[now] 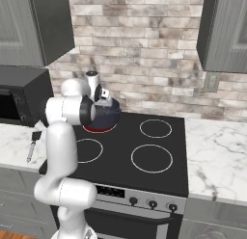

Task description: Put the mushroom and garlic in the pot. Retrieve the spatula and lightly stir the vegetables in the pot.

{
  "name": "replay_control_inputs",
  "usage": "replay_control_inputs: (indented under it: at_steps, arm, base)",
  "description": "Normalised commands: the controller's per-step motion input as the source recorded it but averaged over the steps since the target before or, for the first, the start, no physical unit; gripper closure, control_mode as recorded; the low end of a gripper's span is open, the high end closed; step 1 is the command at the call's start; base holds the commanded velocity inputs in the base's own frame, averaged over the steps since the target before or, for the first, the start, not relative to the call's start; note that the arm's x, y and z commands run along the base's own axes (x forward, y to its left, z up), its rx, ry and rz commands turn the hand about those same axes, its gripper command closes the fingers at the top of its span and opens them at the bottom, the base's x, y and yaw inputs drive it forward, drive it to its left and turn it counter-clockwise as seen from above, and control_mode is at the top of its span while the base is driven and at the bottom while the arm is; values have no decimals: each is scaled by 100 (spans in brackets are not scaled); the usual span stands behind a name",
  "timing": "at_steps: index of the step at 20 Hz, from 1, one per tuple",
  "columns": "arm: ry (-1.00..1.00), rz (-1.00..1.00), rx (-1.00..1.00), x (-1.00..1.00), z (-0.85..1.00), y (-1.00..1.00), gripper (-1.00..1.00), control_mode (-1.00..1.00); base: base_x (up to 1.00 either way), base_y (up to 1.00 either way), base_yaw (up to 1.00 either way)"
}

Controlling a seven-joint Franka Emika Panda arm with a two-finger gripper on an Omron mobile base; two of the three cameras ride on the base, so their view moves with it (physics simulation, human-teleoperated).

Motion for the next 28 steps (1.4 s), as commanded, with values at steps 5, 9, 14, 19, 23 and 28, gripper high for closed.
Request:
replay_control_inputs:
  at_steps: [5, 9, 14, 19, 23, 28]
  arm:
    - [0, 0, 0, -17, 55, 0, -100, -100]
    - [0, 0, 0, -48, 52, -6, -100, -100]
    - [0, 0, 0, -73, 28, -7, -100, -100]
    - [12, -9, 0, -73, 13, -1, -100, -100]
    - [13, -5, 0, -73, 5, 0, -100, -100]
    - [6, -3, 0, -70, 2, 7, -100, -100]
  base:
    - [0, 0, 0]
    - [0, 0, 0]
    - [0, 0, 0]
    - [0, 0, 0]
    - [0, 0, 0]
    - [0, 0, 0]
